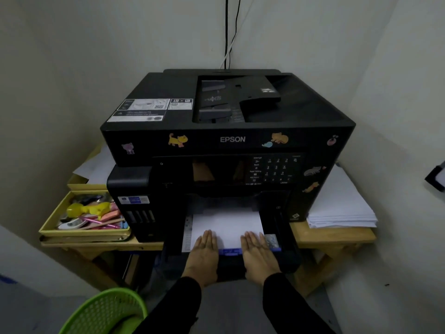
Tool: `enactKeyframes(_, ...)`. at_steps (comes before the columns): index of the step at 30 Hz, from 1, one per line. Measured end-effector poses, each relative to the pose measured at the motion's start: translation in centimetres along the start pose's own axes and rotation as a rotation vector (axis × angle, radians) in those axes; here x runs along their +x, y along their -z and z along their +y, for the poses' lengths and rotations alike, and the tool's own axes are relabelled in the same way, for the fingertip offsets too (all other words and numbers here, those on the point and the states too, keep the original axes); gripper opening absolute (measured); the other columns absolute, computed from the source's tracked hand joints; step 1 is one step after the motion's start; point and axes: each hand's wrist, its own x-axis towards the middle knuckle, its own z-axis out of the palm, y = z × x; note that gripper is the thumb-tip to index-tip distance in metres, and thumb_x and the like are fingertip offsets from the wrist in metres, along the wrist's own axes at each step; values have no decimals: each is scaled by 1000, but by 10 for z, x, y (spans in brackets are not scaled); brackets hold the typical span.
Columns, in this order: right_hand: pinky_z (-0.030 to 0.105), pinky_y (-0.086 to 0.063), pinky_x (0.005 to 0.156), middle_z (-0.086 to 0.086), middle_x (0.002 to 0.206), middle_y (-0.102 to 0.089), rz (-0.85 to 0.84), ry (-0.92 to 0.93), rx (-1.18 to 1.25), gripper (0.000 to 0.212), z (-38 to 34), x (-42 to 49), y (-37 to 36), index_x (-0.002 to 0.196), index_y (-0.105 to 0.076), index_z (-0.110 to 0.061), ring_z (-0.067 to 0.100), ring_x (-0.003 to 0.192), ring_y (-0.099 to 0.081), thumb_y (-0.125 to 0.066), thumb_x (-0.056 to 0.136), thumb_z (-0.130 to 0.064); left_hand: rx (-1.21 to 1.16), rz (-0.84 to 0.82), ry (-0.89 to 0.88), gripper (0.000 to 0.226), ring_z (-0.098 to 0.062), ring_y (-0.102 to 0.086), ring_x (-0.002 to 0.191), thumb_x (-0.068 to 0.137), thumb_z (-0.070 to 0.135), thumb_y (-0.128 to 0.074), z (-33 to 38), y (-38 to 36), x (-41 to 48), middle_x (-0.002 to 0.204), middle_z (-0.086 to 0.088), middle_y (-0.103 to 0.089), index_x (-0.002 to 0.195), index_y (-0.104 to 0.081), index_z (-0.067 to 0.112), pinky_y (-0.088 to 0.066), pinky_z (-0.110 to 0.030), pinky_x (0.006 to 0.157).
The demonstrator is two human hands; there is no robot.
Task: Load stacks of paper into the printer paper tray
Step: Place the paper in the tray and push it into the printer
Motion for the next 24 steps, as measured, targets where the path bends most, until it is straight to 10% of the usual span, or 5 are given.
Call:
enactKeyframes(8, 57, 10, 115, 18, 160, 0, 30, -156, 59, 92, 8, 34, 14, 151, 0, -8, 32, 148, 6, -61, 85, -25, -129, 81, 140, 94, -31, 17, 147, 89, 38, -52, -13, 13, 27, 159, -18, 14, 149, 9, -1, 8, -42, 121)
enactKeyframes(11, 70, 31, 89, 16, 160, -3, 52, -297, 157, 94, 3, 27, 11, 151, -7, -13, 36, 147, 9, -63, 80, -38, -343, 177, 241, 103, -29, 36, 136, 76, 46, -44, -4, 8, 19, 154, -19, 26, 149, 10, 0, 30, -43, 108)
enactKeyframes(14, 63, 41, 73, 14, 161, 5, 107, -425, 397, 95, 0, 18, 10, 152, -8, -19, 38, 144, 20, -58, 74, -40, -708, 260, 518, 108, -32, 37, 134, 81, 46, -55, 20, 15, 13, 152, -25, 30, 147, 15, -3, 19, -46, 116)
enactKeyframes(19, 58, 4, 117, 21, 157, 21, 443, -937, 1148, 104, -6, 8, 10, 151, 9, -8, 36, 146, 15, -66, 83, -32, -1570, 298, 1022, 107, -35, 16, 146, 86, 35, -65, 44, 41, 15, 156, -25, 17, 147, 12, -7, 5, -42, 120)
enactKeyframes(24, 46, -21, 117, 19, 160, 6, 452, -1106, 1907, 111, 7, 18, 22, 148, 18, -5, 36, 146, -14, -66, 84, -41, -1990, 315, 1063, 119, -33, -5, 148, 80, 46, -67, 39, 55, 23, 158, -17, 16, 146, 19, -5, -14, -41, 120)
